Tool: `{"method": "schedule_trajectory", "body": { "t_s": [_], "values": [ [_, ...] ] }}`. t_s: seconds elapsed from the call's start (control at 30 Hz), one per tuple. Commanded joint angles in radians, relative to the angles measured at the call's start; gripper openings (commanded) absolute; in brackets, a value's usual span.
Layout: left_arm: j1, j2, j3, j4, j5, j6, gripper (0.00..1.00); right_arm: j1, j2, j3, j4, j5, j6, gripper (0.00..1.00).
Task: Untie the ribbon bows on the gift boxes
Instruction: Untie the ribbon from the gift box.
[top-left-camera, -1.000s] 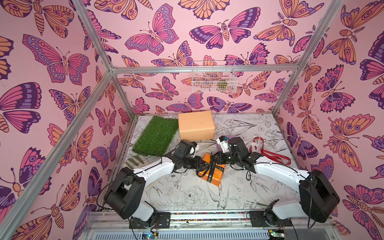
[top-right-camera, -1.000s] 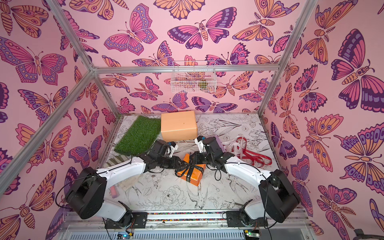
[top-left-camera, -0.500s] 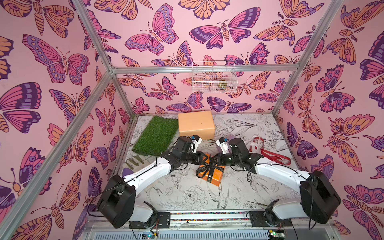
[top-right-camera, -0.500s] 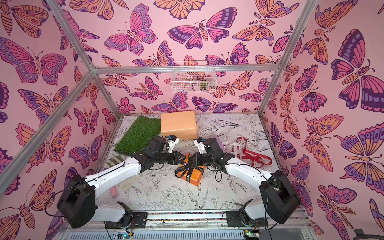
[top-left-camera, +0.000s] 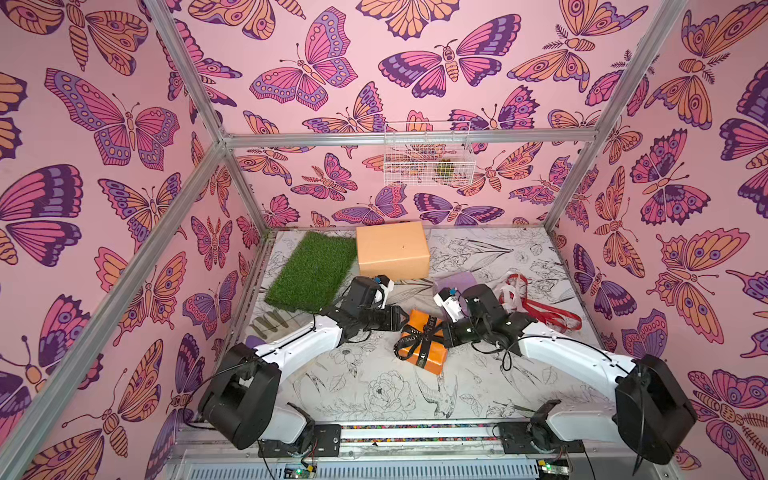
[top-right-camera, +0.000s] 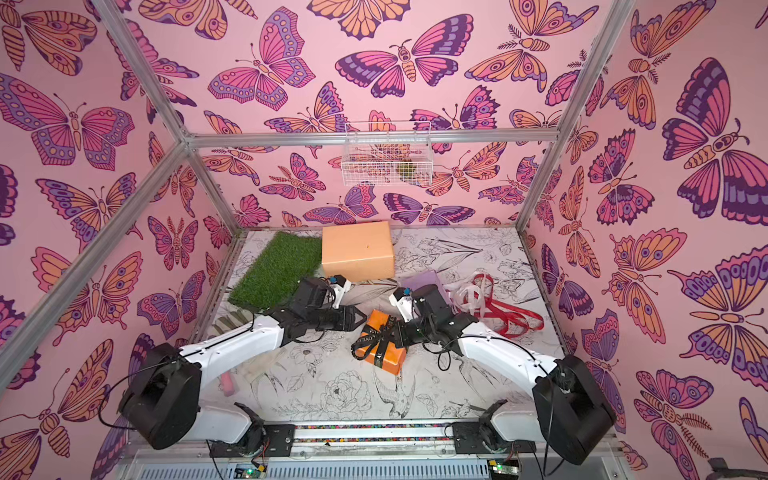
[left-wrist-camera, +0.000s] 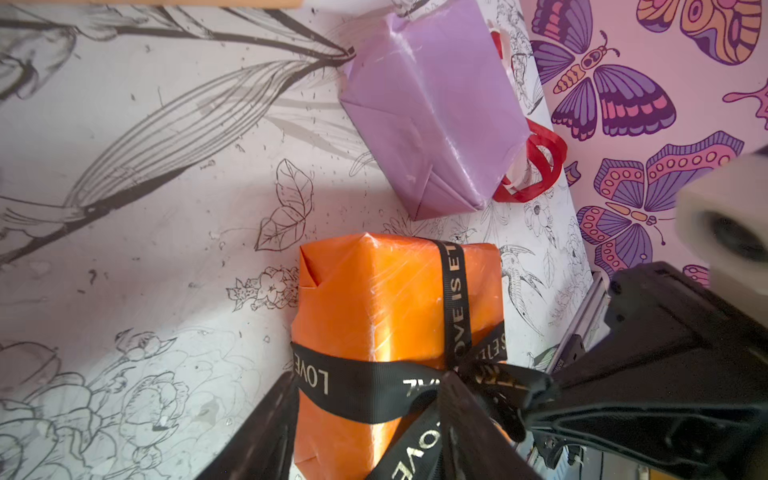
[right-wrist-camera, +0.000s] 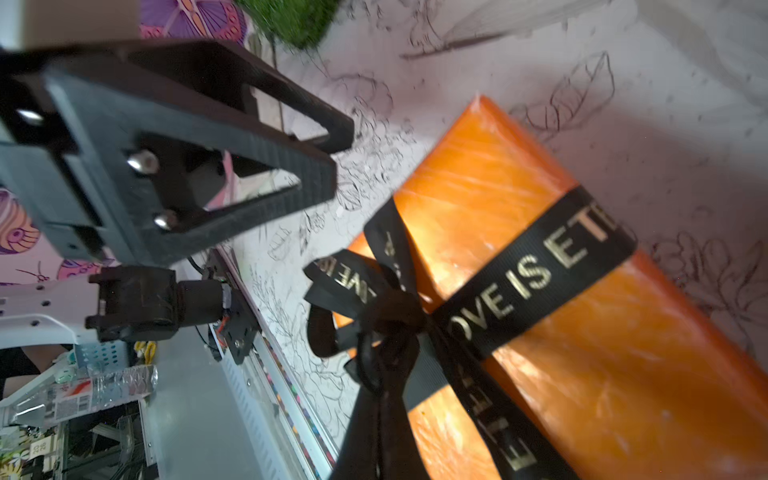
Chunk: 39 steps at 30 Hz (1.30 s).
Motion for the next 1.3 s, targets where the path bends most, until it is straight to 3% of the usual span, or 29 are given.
{"method": "schedule_trajectory", "body": {
  "t_s": [0.0, 0.17, 0.4, 0.47, 0.6, 0.63, 0.97, 1.03, 1.1, 1.17, 1.27],
  "values": [
    [0.002, 0.025, -0.036, 0.005, 0.077, -0.028, 0.56, 0.008, 0.007, -0.04, -0.055, 0.018, -0.027, 0.01],
    [-0.006, -0.017, -0.099, 0.001, 0.171, -0.082, 0.54, 0.008, 0.01, -0.054, -0.072, 0.085, -0.031, 0.04],
    [-0.048, -0.103, -0.178, -0.007, 0.228, -0.157, 0.41, 0.008, 0.007, -0.023, -0.075, 0.16, -0.006, 0.06],
    [-0.056, -0.106, -0.18, -0.007, 0.221, -0.161, 0.34, 0.008, 0.006, -0.013, -0.079, 0.167, -0.004, 0.07],
    [-0.057, -0.107, -0.136, -0.007, 0.231, -0.159, 0.03, 0.007, 0.001, 0.001, -0.098, 0.176, -0.001, 0.08],
    [-0.057, -0.11, -0.12, -0.009, 0.233, -0.157, 0.0, 0.007, -0.002, 0.003, -0.103, 0.182, 0.0, 0.08],
    [-0.034, -0.106, 0.059, -0.105, 0.17, -0.116, 0.0, 0.008, -0.01, 0.024, -0.155, 0.238, -0.008, 0.11],
    [-0.024, -0.088, 0.078, -0.105, 0.148, -0.105, 0.0, 0.008, -0.029, 0.029, -0.167, 0.253, -0.016, 0.2],
    [-0.012, -0.056, 0.105, -0.097, 0.155, -0.106, 0.0, 0.008, -0.059, 0.038, -0.191, 0.276, -0.033, 0.46],
    [-0.01, -0.027, 0.129, -0.09, 0.175, -0.112, 0.0, 0.007, -0.093, 0.053, -0.216, 0.291, -0.053, 0.62],
    [-0.01, -0.005, 0.147, -0.084, 0.197, -0.126, 0.0, 0.013, -0.154, 0.079, -0.242, 0.309, -0.071, 0.68]
  ]
}}
